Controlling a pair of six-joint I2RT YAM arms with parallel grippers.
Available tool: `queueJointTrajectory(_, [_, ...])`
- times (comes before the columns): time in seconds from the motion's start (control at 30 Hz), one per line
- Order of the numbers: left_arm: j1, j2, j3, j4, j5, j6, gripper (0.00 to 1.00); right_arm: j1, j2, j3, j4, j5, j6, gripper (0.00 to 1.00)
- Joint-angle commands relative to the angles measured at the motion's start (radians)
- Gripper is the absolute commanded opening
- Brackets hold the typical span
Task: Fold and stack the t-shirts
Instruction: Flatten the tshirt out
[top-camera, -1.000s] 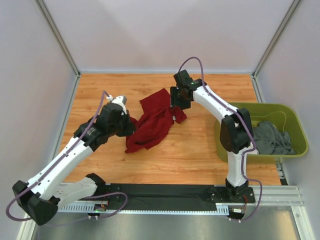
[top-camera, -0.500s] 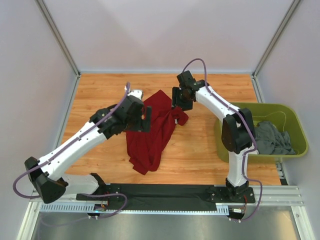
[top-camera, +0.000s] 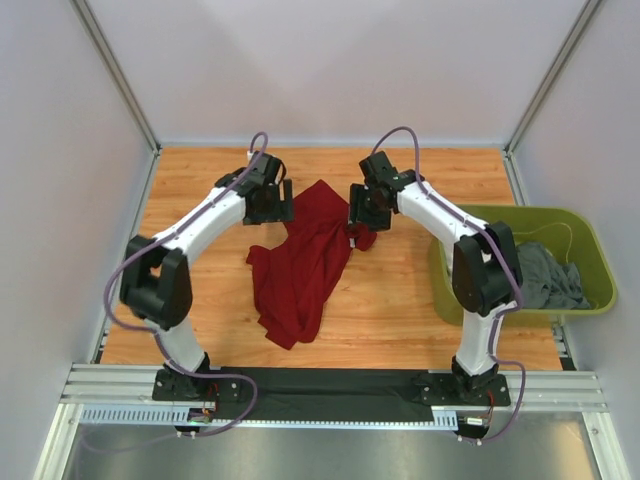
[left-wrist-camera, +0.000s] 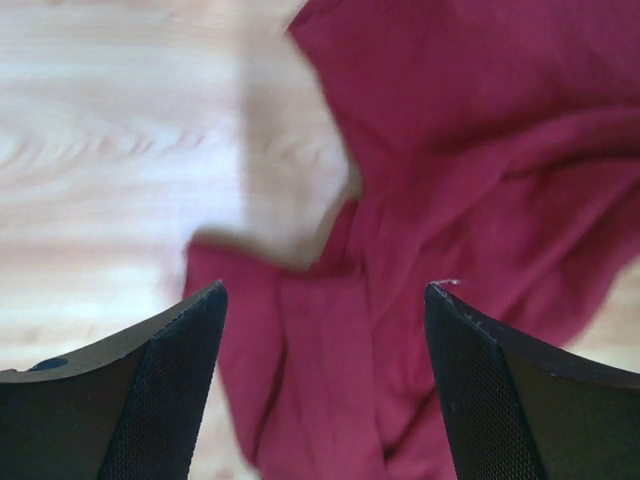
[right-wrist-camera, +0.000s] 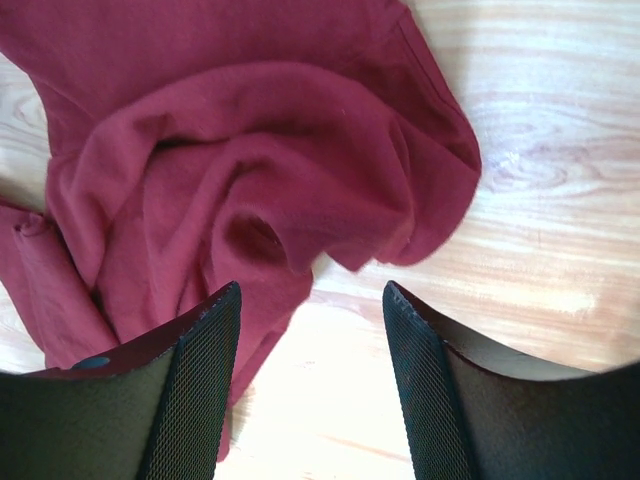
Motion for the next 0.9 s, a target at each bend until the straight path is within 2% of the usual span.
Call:
queueJointTrajectory(0.0, [0.016,0.123,0.131,0.079,0.016,0.044,0.85,0.003,-0.090,-0.025,0.034,0.023,0.011,0.61])
queueJointTrajectory(0.17, [0.048,0.268,0.208,0.181,0.046,0.011,0.81,0.001,-0.157,-0.052,0.017,0.089,-0.009,0.61])
queueJointTrajectory(0.3, [0.068,0.347,0.254,0.200,0.062,-0.039,0.67,-0.002,-0.197,-0.065,0.003,0.147,-0.018,0.61])
queueJointTrajectory(0.43, [0.069,0.413,0.275,0.192,0.074,-0.070,0.65,-0.034,-0.187,-0.062,0.139,0.152,-0.059,0.61])
queueJointTrajectory(0.53, [0.068,0.409,0.243,0.210,0.081,-0.091,0.65,-0.057,-0.064,0.094,0.194,0.081,-0.145,0.62])
queueJointTrajectory(0.6, [0.069,0.400,0.231,0.215,0.104,-0.095,0.65,-0.050,0.072,0.269,0.154,0.023,-0.208,0.64])
queueJointTrajectory(0.67, [0.069,0.377,0.212,0.211,0.114,-0.095,0.65,-0.039,0.176,0.352,0.135,0.012,-0.268,0.65])
queueJointTrajectory(0.87, [0.068,0.254,0.154,0.111,0.069,-0.035,0.68,-0.039,0.319,0.466,0.178,-0.054,-0.288,0.67])
